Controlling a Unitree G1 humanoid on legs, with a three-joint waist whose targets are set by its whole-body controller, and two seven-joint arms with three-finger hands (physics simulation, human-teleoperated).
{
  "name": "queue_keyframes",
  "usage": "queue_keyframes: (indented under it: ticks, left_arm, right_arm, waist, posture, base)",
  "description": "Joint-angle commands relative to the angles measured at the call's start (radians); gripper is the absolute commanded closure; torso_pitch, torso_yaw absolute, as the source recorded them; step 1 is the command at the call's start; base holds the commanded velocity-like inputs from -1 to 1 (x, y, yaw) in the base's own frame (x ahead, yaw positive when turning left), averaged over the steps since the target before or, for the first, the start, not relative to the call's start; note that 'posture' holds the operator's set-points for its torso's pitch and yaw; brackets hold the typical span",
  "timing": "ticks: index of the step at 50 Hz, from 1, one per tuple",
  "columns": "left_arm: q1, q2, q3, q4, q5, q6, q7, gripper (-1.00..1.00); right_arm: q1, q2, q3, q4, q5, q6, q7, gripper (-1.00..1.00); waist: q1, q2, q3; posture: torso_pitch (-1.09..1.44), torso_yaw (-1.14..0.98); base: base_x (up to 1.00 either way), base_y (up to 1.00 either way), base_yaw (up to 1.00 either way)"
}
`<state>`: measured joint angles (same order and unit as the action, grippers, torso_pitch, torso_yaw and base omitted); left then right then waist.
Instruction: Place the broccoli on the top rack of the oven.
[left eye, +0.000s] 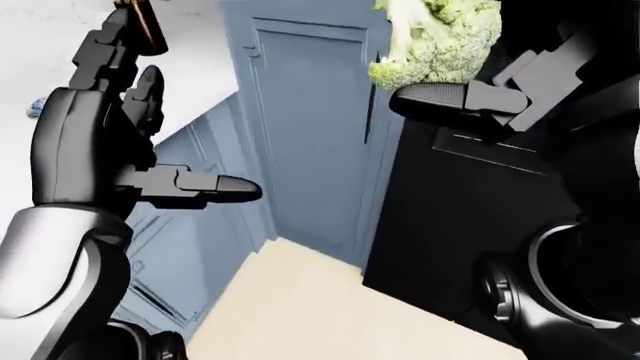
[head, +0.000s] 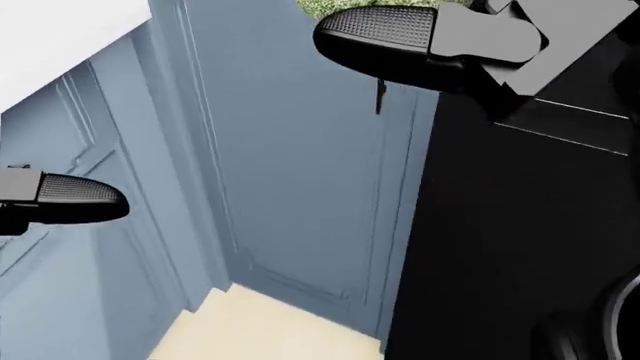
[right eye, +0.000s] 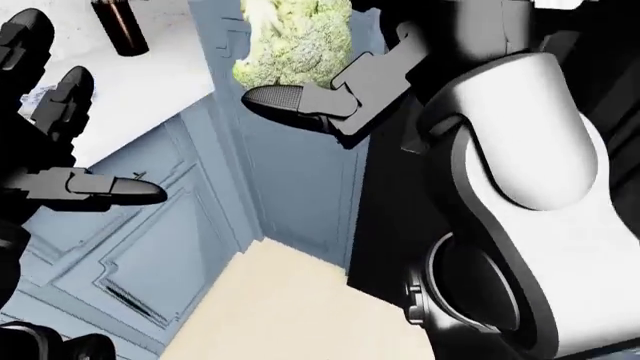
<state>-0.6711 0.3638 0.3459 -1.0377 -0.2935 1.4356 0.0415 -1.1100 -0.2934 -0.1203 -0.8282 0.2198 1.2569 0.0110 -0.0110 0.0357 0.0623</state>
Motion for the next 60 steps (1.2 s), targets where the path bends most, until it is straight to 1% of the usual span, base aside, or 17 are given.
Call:
queue_keyframes:
  ticks: [1, 4, 6, 14, 18, 20, 22, 29, 33, 35, 36, 39, 46, 49, 50, 54, 60]
  left_arm:
    - [-0.018, 0.009, 0.006, -0.009, 0.002, -0.028, -0.005, -1.00]
    - [-0.020, 0.009, 0.008, -0.009, -0.001, -0.025, -0.001, -1.00]
    - [-0.012, 0.010, 0.009, -0.009, -0.001, -0.031, -0.001, -1.00]
    - [-0.011, 0.035, 0.034, -0.009, -0.105, -0.033, 0.060, -1.00]
    - [0.031, 0.108, 0.085, -0.009, -0.392, -0.064, 0.256, -1.00]
    - [0.056, 0.173, 0.115, -0.009, -0.618, -0.094, 0.421, -1.00]
    - [0.068, 0.237, 0.131, -0.009, -0.829, -0.132, 0.582, -1.00]
    - [0.065, 0.440, 0.027, -0.009, -1.207, -0.338, 0.919, -1.00]
    - [0.030, 0.453, -0.035, -0.009, -1.242, -0.371, 0.973, -1.00]
    - [0.028, 0.446, -0.051, -0.009, -1.227, -0.367, 0.966, -1.00]
    - [0.035, 0.440, -0.050, -0.009, -1.219, -0.367, 0.957, -1.00]
    - [0.043, 0.447, -0.042, -0.009, -1.220, -0.371, 0.948, -1.00]
    - [0.058, 0.457, -0.044, -0.009, -1.212, -0.386, 0.935, -1.00]
    - [0.054, 0.457, -0.054, -0.009, -1.212, -0.390, 0.942, -1.00]
    - [0.052, 0.455, -0.057, -0.009, -1.211, -0.390, 0.941, -1.00]
    - [0.055, 0.449, -0.064, -0.009, -1.198, -0.388, 0.935, -1.00]
    - [0.059, 0.450, -0.074, -0.009, -1.190, -0.391, 0.928, -1.00]
  right_arm:
    - [-0.024, -0.010, -0.014, -0.005, -0.007, -0.014, -0.008, 1.00]
    - [-0.024, -0.012, -0.015, 0.001, -0.005, -0.020, -0.009, 1.00]
    - [-0.020, -0.013, -0.016, 0.000, -0.004, -0.024, -0.010, 1.00]
    - [-0.017, -0.016, -0.017, -0.006, 0.004, -0.025, -0.016, 1.00]
    - [-0.003, -0.012, -0.008, 0.007, -0.001, -0.056, -0.019, 1.00]
    - [-0.006, -0.010, -0.009, 0.012, -0.003, -0.061, -0.020, 1.00]
    - [-0.002, -0.009, -0.007, 0.015, -0.006, -0.063, -0.021, 1.00]
    - [0.000, -0.003, -0.009, 0.016, -0.008, -0.064, -0.023, 1.00]
    - [0.002, -0.003, -0.005, 0.011, -0.009, -0.062, -0.022, 1.00]
    - [0.001, -0.004, -0.007, 0.008, -0.008, -0.058, -0.020, 1.00]
    - [-0.005, -0.005, -0.010, 0.005, -0.006, -0.050, -0.020, 1.00]
    - [-0.002, -0.005, -0.011, 0.001, -0.003, -0.050, -0.020, 1.00]
    - [-0.005, -0.004, -0.012, -0.008, 0.001, -0.038, -0.022, 1.00]
    - [-0.005, -0.004, -0.013, -0.017, 0.007, -0.030, -0.023, 1.00]
    - [-0.007, -0.004, -0.014, -0.016, 0.008, -0.029, -0.024, 1.00]
    - [-0.002, -0.008, -0.014, -0.009, 0.008, -0.039, -0.025, 1.00]
    - [0.005, -0.002, -0.002, 0.000, 0.000, -0.056, -0.027, 1.00]
  waist:
    - [-0.002, 0.006, -0.016]
    - [0.003, -0.038, -0.020]
    - [-0.001, -0.099, -0.037]
    - [-0.013, -0.017, -0.003]
    - [-0.001, 0.045, 0.001]
    - [-0.002, 0.093, -0.033]
    - [-0.003, 0.075, -0.005]
    - [-0.006, 0.019, -0.013]
    - [-0.001, -0.033, -0.015]
    - [-0.008, -0.094, -0.033]
    - [-0.010, -0.065, -0.019]
    - [-0.025, -0.044, -0.027]
    - [-0.011, 0.034, 0.012]
    - [-0.011, 0.125, -0.012]
    - [0.002, 0.078, 0.000]
    - [-0.009, 0.070, -0.013]
    - [-0.002, 0.000, -0.007]
  posture:
    - [0.00, 0.00]
    - [0.00, 0.00]
    - [0.00, 0.00]
    - [0.00, 0.00]
    - [0.00, 0.00]
    - [0.00, 0.00]
    - [0.00, 0.00]
    - [0.00, 0.00]
    - [0.00, 0.00]
    - [0.00, 0.00]
    - [0.00, 0.00]
    - [0.00, 0.00]
    - [0.00, 0.00]
    - [0.00, 0.00]
    - [0.00, 0.00]
    - [0.00, 0.00]
    - [0.00, 0.00]
  base:
    - [0.00, 0.00, -0.97]
    - [0.00, 0.00, -0.96]
    - [0.00, 0.00, -0.96]
    - [0.00, 0.00, -0.96]
    - [0.00, 0.00, -0.90]
    - [0.00, 0.00, -0.76]
    - [0.00, 0.00, -0.75]
    - [0.00, 0.00, -0.97]
    - [0.00, 0.00, -1.00]
    - [0.00, 0.00, -1.00]
    - [0.00, 0.00, -1.00]
    - [0.00, 0.00, -1.00]
    - [0.00, 0.00, -1.00]
    - [0.00, 0.00, -1.00]
    - [0.00, 0.00, -1.00]
    - [0.00, 0.00, -1.00]
    - [0.00, 0.00, -1.00]
